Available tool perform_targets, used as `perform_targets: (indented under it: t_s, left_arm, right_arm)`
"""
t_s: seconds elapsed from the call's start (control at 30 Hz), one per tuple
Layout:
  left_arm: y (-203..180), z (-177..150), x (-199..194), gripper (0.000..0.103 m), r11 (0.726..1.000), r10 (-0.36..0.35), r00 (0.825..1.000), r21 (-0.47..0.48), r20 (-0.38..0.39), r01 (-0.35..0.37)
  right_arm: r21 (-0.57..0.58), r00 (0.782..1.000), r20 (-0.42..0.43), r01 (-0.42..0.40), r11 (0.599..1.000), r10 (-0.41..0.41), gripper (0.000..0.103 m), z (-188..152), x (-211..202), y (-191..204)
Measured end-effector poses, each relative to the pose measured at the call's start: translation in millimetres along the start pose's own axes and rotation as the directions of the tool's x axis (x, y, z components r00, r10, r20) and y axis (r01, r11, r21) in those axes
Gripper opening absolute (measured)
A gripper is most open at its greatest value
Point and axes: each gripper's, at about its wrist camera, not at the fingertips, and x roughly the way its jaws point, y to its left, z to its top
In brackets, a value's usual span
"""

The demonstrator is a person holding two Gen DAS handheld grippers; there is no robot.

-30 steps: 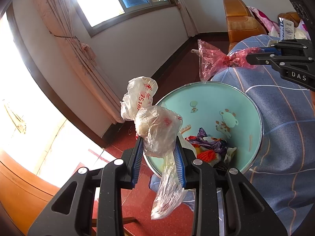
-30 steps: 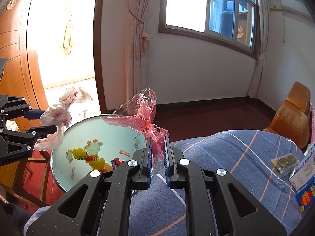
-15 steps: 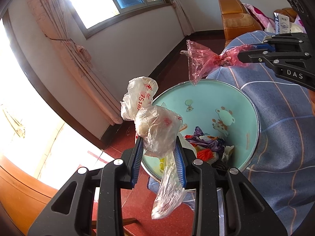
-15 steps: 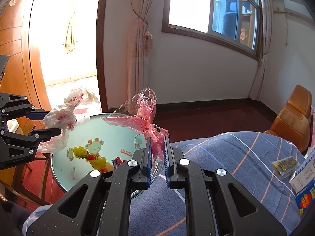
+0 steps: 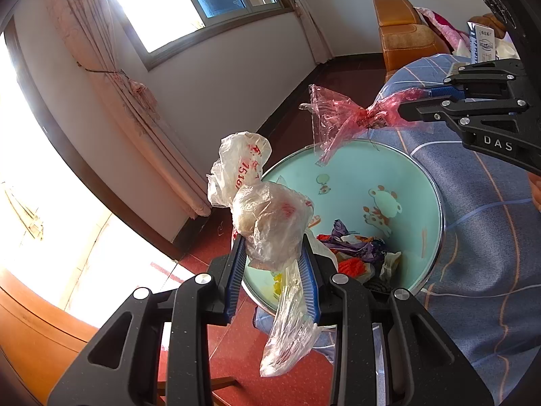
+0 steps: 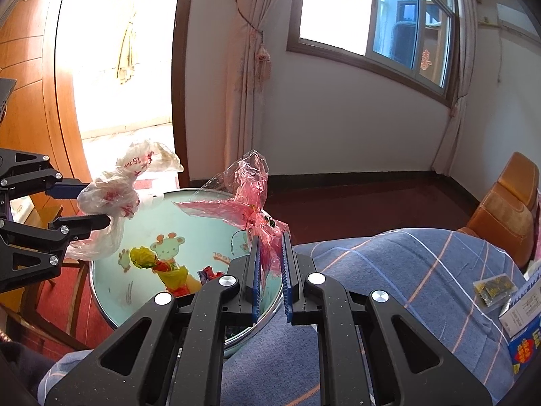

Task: Collect trash
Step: 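Hold the clear bag and pink wrapper over the teal bin, then open both grippers over the bin to drop the bag and wrapper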

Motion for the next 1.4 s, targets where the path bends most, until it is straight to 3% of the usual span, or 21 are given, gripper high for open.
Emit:
perform_targets:
  t_s: [0.87, 1.07, 1.13, 1.2, 1.27, 1.3, 1.4]
  left_arm:
    - [3, 2, 1, 0.034, 1.0, -0.013, 1.0, -0.004, 0.009, 0.013]
    - [5, 3, 1, 0.049, 1.0, -0.012, 1.0, -0.028, 0.024, 0.013]
    - [4, 3, 1, 0.052, 1.0, -0.002, 1.0, -0.026, 0.029, 0.003]
    - [6, 3, 0, 0.065, 0.999, 0.006, 0.999, -0.037, 0.037, -0.005]
    - [6, 4, -1, 0.068, 0.999, 0.004, 0.999, -0.044, 0.042, -0.003]
    - [6, 4, -2, 0.075, 0.999, 0.008, 0.999, -0.047, 0.044, -0.006]
    - [9, 6, -8, 0.085, 0.997, 0.028, 0.997, -0.078, 0.07, -0.022]
  right_arm:
    - [-0.008, 1.0, -0.006, -0.003, 1.0, 0.003, 0.012, 1, 1, 2]
    - [-0.004, 1.0, -0.004, 0.0, 1.0, 0.0, 0.017, 1, 2, 2]
    - [0.002, 1.0, -0.004, -0.001, 1.0, 0.001, 0.026, 1, 2, 1]
    - [0.004, 1.0, 0.001, 0.002, 1.0, -0.002, 0.032, 1, 1, 0]
    - [0.005, 1.0, 0.006, 0.008, 1.0, -0.008, 0.042, 1, 0, 0]
    - [0.009, 1.0, 0.012, 0.016, 1.0, -0.016, 0.045, 1, -1, 0]
    - [0.04, 0.999, 0.036, 0.038, 0.999, -0.039, 0.045, 0, -8, -5]
